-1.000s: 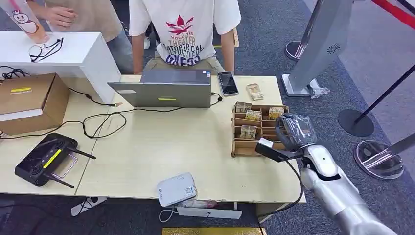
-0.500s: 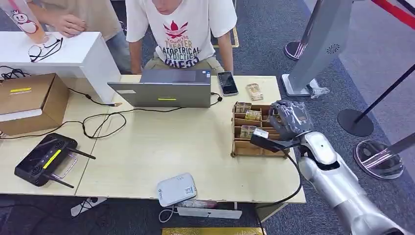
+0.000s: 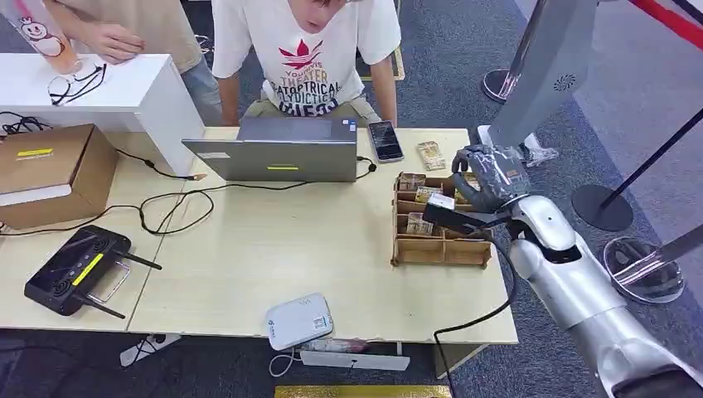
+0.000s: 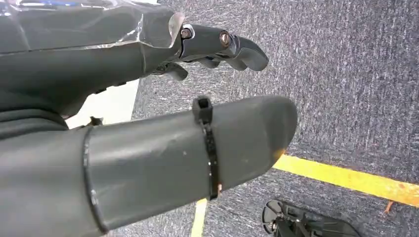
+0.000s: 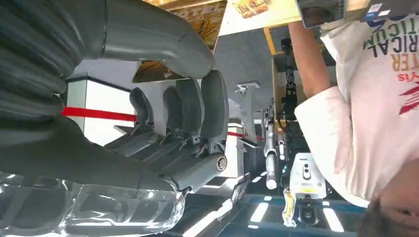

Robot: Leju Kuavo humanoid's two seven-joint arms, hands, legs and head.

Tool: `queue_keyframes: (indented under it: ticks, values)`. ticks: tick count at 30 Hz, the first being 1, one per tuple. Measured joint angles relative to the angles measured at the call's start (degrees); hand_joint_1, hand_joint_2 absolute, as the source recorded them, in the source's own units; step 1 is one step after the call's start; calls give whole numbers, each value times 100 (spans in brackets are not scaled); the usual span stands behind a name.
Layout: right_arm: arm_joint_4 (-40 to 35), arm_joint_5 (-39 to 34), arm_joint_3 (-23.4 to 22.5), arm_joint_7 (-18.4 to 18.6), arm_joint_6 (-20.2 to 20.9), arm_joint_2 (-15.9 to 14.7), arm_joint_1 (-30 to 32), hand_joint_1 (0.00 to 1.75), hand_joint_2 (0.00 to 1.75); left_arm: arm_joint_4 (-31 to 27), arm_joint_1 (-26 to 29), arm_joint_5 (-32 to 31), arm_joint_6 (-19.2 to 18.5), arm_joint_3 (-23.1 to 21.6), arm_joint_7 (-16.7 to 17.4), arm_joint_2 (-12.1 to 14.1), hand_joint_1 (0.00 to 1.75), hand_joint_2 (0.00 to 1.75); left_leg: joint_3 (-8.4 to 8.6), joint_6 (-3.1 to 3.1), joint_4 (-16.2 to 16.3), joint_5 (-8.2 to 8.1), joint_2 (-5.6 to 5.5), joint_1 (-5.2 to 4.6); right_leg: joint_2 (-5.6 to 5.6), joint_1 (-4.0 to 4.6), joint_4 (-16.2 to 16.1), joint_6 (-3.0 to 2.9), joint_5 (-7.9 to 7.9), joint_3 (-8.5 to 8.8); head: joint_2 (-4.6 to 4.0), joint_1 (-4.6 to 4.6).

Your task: Pass the card to the sensor for recognition and then transmit it.

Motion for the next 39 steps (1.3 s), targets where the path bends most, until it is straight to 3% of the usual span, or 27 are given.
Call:
queue_keyframes:
  ticks: [15, 23, 29, 36, 39]
  values:
    - [-490, -673, -7, -61, 208, -417, -354, 143, 175, 0, -4, -129, -39, 0, -28, 0, 0, 0, 0, 0, 1, 0, 0, -1, 0, -1, 0, 0, 0, 0, 0, 0]
    - [-512, -765, 74, -68, 184, -420, -705, 148, 175, 0, -53, -267, -57, -4, -13, 0, 0, 0, -2, 0, 1, 1, -4, 0, -4, 0, 1, 0, 1, 1, 0, 2]
    - [-332, -660, 247, -41, 40, -98, -1032, 152, 175, 0, -138, -367, -105, -13, 48, 0, 0, 0, 0, -1, 1, 2, 2, 0, 3, 0, 2, -1, 3, 1, 0, 2]
    - [249, -645, 536, -22, -59, 527, -1581, 162, 175, 0, -200, -435, -109, -61, 114, 0, 0, 0, 1, -2, 1, 7, 1, 2, 3, 2, 4, -2, 3, 0, 0, 0]
    - [474, -584, 630, -22, -94, 791, -1674, 157, 175, 0, -213, -461, -116, -90, 146, 2, 0, 0, 1, -2, 1, 7, 0, 2, 1, 2, 4, -2, 3, 0, 0, 2]
